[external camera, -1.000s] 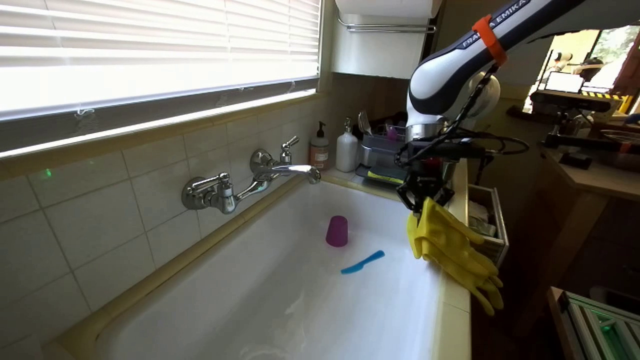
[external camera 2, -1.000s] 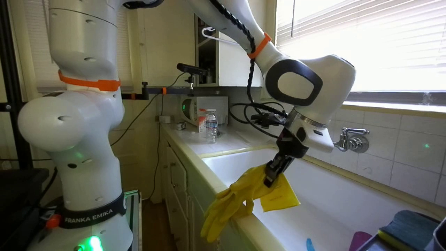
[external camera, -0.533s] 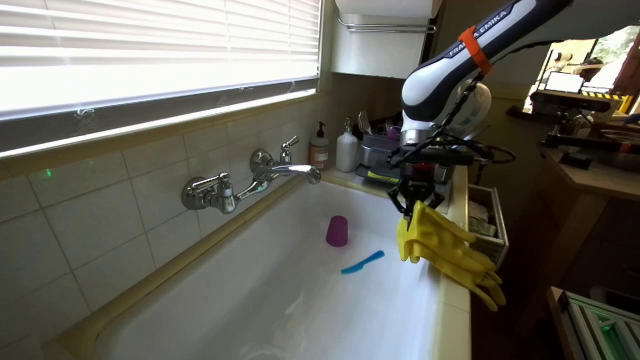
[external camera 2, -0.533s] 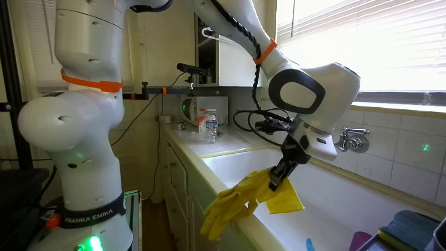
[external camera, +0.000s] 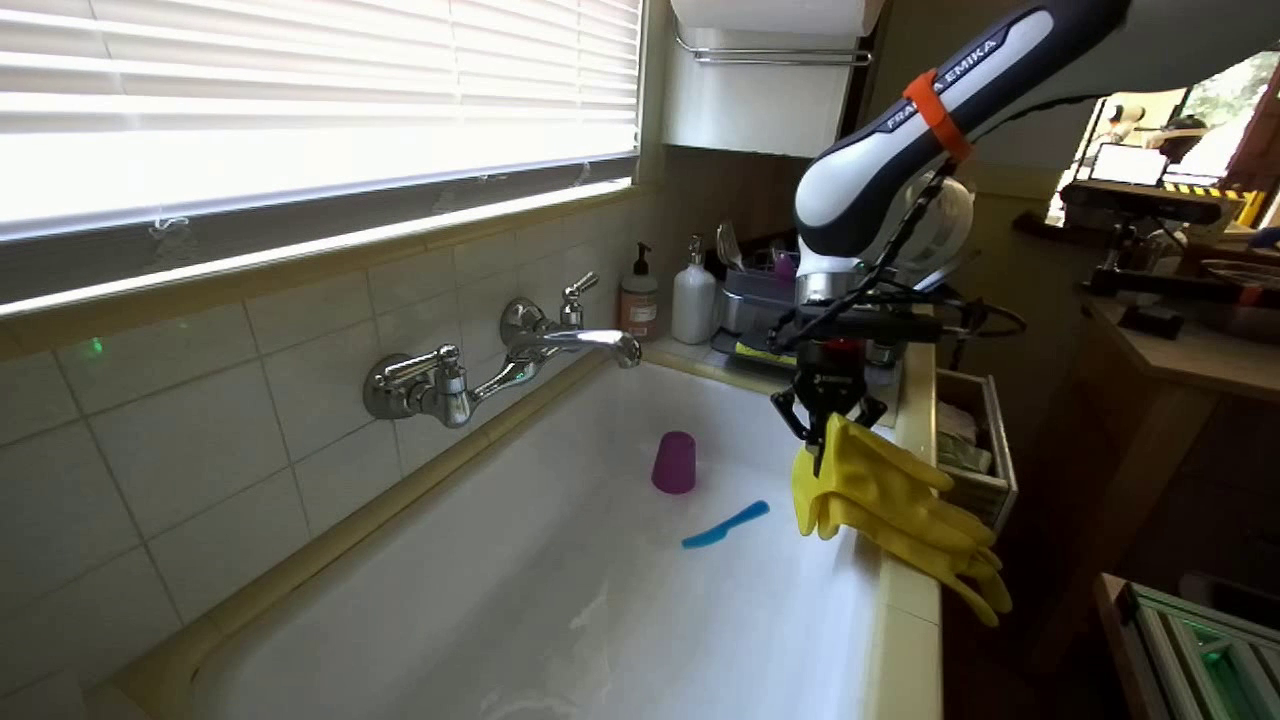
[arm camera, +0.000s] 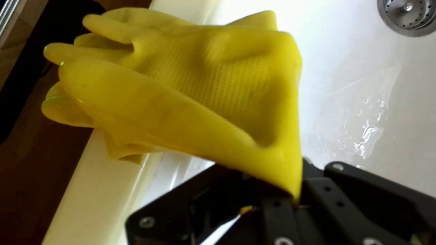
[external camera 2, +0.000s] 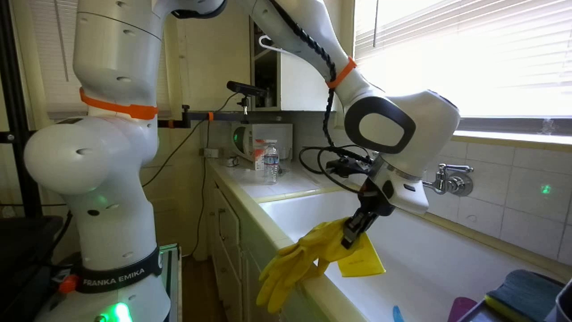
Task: Take the gloves off the tap
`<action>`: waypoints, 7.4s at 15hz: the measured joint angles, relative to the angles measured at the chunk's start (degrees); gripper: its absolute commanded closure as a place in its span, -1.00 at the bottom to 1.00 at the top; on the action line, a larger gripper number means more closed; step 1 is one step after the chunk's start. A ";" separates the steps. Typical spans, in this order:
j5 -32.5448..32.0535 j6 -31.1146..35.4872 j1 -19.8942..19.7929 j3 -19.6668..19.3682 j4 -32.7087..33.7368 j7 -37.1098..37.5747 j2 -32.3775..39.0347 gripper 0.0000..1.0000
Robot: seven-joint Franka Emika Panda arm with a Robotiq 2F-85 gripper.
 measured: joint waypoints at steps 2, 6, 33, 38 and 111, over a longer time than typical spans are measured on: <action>0.00 0.00 0.05 0.00 0.09 0.00 0.32 0.99; 0.00 0.00 0.46 0.05 0.47 0.01 1.23 0.99; -5.02 -1.77 1.97 -0.15 2.93 4.80 5.23 -0.99; -5.64 -1.97 1.97 -0.17 3.51 5.16 5.22 -1.00; -8.71 -4.01 3.15 4.66 11.17 -22.79 9.58 0.99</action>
